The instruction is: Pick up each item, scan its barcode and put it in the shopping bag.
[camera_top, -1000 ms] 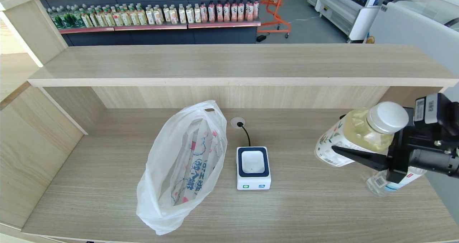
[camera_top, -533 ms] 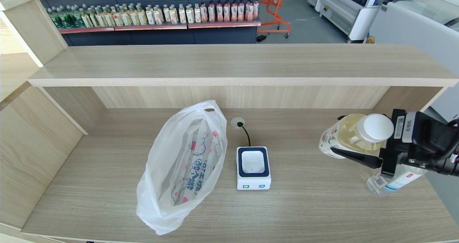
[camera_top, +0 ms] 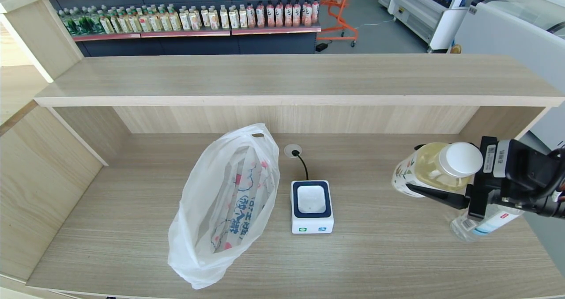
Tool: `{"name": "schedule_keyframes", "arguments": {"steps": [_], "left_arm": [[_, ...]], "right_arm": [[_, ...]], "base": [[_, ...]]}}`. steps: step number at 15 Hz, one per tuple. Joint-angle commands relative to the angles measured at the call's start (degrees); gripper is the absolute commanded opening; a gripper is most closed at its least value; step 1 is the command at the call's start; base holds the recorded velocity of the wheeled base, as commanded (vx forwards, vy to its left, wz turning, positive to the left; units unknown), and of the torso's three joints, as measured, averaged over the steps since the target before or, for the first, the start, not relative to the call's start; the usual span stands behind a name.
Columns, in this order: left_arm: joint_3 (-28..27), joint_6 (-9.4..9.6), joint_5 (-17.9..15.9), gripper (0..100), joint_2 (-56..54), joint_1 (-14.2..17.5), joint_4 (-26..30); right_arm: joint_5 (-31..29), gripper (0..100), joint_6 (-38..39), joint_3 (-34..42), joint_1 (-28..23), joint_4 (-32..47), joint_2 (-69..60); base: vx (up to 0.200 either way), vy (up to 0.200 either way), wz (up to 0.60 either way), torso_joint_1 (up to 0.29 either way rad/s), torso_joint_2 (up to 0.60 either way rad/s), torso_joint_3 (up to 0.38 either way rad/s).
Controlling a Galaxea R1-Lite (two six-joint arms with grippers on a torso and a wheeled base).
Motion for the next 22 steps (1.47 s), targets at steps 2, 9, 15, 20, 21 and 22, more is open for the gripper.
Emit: {"name": "schedule_keyframes", "arguments": {"steps": [2, 9, 15, 20, 21, 22], "left_arm": [[0.0, -0.03, 0.03, 100, -0.01, 0.01, 0.0], [0.0, -0.03, 0.03, 100, -0.01, 0.01, 0.0], [0.0, -0.12, 0.03, 100, -0.01, 0.01, 0.0], [0.0, -0.03, 0.03, 100, -0.01, 0.01, 0.0], [0.0, -0.03, 0.03, 100, -0.01, 0.01, 0.0], [0.0, -0.03, 0.03, 100, -0.01, 0.01, 0.0]], "right_arm": [[0.73, 0, 0.18, -0.05, 0.02, 0.0, 0.03], [2.31, 0, 2.29, -0.05, 0.2, 0.08, 1.52], [4.6, 0, 2.29, -0.93, 1.07, -0.27, 5.83], [5.39, 0, 2.11, -3.92, 1.16, -9.5, 15.14], [5.39, 0, 1.32, -3.83, 1.34, -10.2, 16.2], [5.56, 0, 0.18, -3.83, 1.6, -10.29, 17.34]], "base": [[-0.2, 0.0, 0.0, 0.0, 0.0, 0.002], [-0.029, 0.086, 0.0, 0.005, 0.0, 0.003], [0.0, 0.133, 0.0, 0.009, 0.0, 0.0], [0.0, 0.0, 0.0, 0.0, 0.0, 0.0], [0.0, 0.0, 0.0, 0.0, 0.0, 0.0], [0.0, 0.0, 0.0, 0.0, 0.0, 0.0]]}}
